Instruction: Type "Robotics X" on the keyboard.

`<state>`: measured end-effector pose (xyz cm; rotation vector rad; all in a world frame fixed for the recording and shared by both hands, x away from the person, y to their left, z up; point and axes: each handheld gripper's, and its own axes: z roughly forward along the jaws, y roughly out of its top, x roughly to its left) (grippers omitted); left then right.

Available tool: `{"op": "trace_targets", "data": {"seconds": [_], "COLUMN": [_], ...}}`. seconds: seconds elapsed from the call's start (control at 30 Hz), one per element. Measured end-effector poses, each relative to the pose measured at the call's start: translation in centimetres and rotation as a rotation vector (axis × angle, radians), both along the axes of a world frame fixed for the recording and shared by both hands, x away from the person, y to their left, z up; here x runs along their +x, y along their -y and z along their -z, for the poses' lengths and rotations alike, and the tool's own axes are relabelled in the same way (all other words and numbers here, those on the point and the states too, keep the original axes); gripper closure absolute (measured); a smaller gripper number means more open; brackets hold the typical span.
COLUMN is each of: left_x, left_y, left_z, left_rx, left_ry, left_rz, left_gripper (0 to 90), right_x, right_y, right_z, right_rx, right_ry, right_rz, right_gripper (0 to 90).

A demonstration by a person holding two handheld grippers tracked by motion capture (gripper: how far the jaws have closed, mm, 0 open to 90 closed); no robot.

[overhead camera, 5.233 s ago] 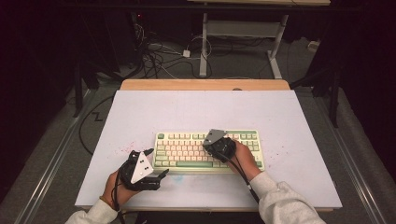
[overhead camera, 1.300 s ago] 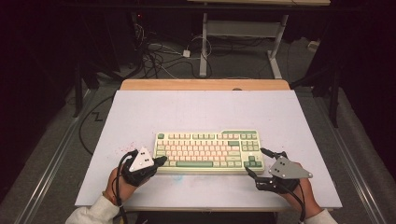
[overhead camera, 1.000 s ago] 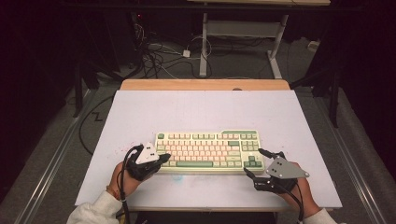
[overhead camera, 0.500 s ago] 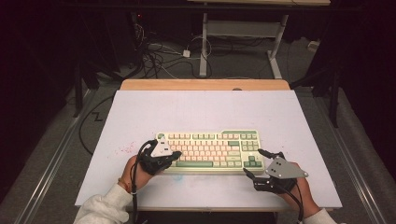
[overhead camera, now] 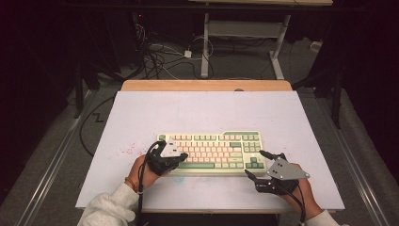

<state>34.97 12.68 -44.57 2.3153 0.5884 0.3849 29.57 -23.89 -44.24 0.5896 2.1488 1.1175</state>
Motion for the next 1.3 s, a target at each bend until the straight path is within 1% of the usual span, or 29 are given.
{"op": "trace_targets", "data": {"seconds": [0.1,0.17,0.23,0.33,0.4,0.63,0.7,0.73,0.9,1.07,1.3], "left_x": [0.1,0.2,0.2,0.3,0.4,0.5,0.5,0.4,0.3,0.2,0.2], "left_y": [0.3,0.4,0.5,0.6,0.6,0.6,0.6,0.6,0.6,0.3,-0.2], "left_z": [0.2,0.3,0.4,0.5,0.6,0.8,1.1,1.2,1.0,0.3,-0.3], "left_rx": [0.005,0.017,0.021,0.031,0.027,0.040,0.051,0.038,0.057,0.043,0.023], "left_ry": [-0.002,-0.002,-0.003,-0.004,-0.006,-0.007,-0.012,-0.008,0.001,0.025,0.038], "left_rz": [0.001,0.004,0.000,0.001,-0.001,-0.006,-0.006,-0.011,-0.004,-0.009,-0.026], "left_gripper": [87.6,87.6,87.6,87.6,87.6,87.6,87.7,87.7,87.6,87.6,87.6], "right_x": [0.1,0.1,0.1,0.1,0.1,0.1,0.1,0.1,0.1,0.1,0.0], "right_y": [0.0,0.0,0.0,0.0,0.0,-0.1,-0.1,-0.1,-0.2,-0.1,0.0], "right_z": [0.1,0.1,0.2,0.2,0.3,0.4,0.4,0.4,0.3,0.2,0.1], "right_rx": [-0.007,-0.007,-0.008,-0.013,-0.013,-0.021,-0.024,-0.024,-0.027,-0.019,-0.017], "right_ry": [-0.003,-0.005,-0.009,-0.009,-0.009,-0.014,-0.014,-0.015,-0.011,-0.005,0.004], "right_rz": [0.002,0.001,0.001,0.000,0.000,-0.004,-0.004,-0.005,-0.007,-0.007,-0.002], "right_gripper": [23.1,23.1,23.1,23.1,23.1,23.1,23.1,23.1,23.1,23.1,23.0]}}
